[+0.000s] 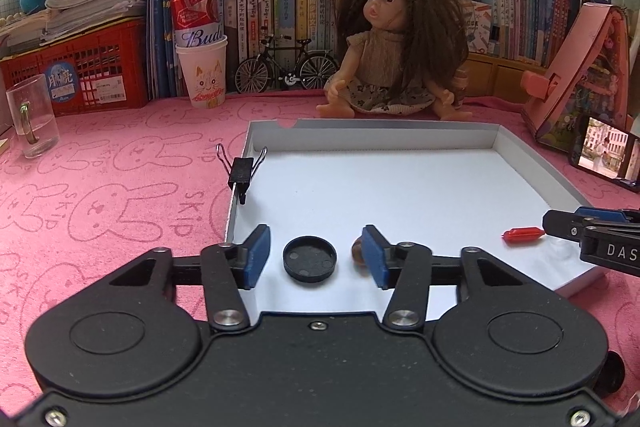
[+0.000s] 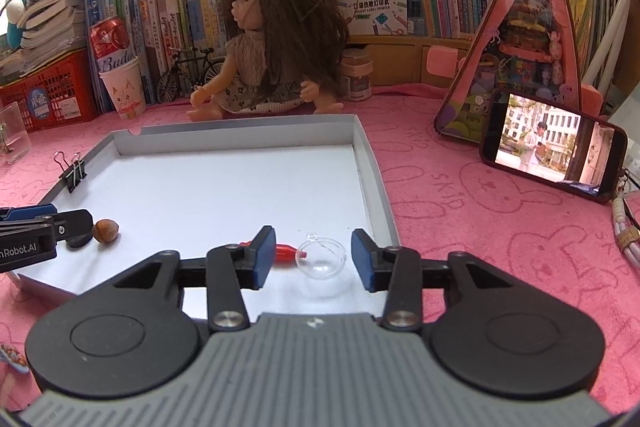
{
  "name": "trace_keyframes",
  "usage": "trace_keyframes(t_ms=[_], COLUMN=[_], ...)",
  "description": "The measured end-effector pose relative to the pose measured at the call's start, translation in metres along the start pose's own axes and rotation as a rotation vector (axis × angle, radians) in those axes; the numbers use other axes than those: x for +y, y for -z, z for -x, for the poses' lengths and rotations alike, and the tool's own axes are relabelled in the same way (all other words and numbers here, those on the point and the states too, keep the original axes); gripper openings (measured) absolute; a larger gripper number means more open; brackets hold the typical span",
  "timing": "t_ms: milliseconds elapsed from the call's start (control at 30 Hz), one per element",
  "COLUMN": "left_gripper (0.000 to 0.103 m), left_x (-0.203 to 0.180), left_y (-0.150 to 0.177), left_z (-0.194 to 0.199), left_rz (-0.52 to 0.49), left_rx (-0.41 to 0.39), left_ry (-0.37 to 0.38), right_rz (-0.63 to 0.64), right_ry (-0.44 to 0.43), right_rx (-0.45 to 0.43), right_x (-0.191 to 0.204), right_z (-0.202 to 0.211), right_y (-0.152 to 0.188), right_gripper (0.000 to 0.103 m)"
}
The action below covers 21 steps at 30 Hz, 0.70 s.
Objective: Organize rigid objects
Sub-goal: 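Open the left gripper to drop the black lid while the right releases the clear lid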
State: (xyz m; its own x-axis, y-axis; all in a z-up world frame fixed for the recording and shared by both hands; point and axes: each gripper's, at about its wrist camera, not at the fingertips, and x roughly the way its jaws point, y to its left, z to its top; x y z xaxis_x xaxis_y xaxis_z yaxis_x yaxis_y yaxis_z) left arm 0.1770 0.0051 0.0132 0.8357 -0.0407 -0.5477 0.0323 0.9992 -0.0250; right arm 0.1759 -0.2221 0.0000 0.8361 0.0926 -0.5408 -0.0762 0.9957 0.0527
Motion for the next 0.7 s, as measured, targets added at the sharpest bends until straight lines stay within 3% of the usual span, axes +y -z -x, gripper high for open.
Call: trace_keyframes(t_ms=[233,400,700], left_gripper=[0.078,0.083,0.086], left_x=[0.000,0.000,0.004], left_y=[-0.001,0.001,0.012], left_z=[0.026,0.045,0.070], left_rz=[-0.008,-0.030,-0.032], left_rx=[-0.054,-0.074,-0.088], left_ry=[0.023,0.044,0.074], right_rz=[0.019,0.028,0.055], right_ry=[-0.010,-0.020,-0.030], right_rx=[-0.051,-0.086,-0.115], right_x=[0.003,0.004,0.006], right_z=[0.020,0.036,0.059], right_y=[-0.002,-0.001,0.008], right_gripper=[0.075,0.084,0.088])
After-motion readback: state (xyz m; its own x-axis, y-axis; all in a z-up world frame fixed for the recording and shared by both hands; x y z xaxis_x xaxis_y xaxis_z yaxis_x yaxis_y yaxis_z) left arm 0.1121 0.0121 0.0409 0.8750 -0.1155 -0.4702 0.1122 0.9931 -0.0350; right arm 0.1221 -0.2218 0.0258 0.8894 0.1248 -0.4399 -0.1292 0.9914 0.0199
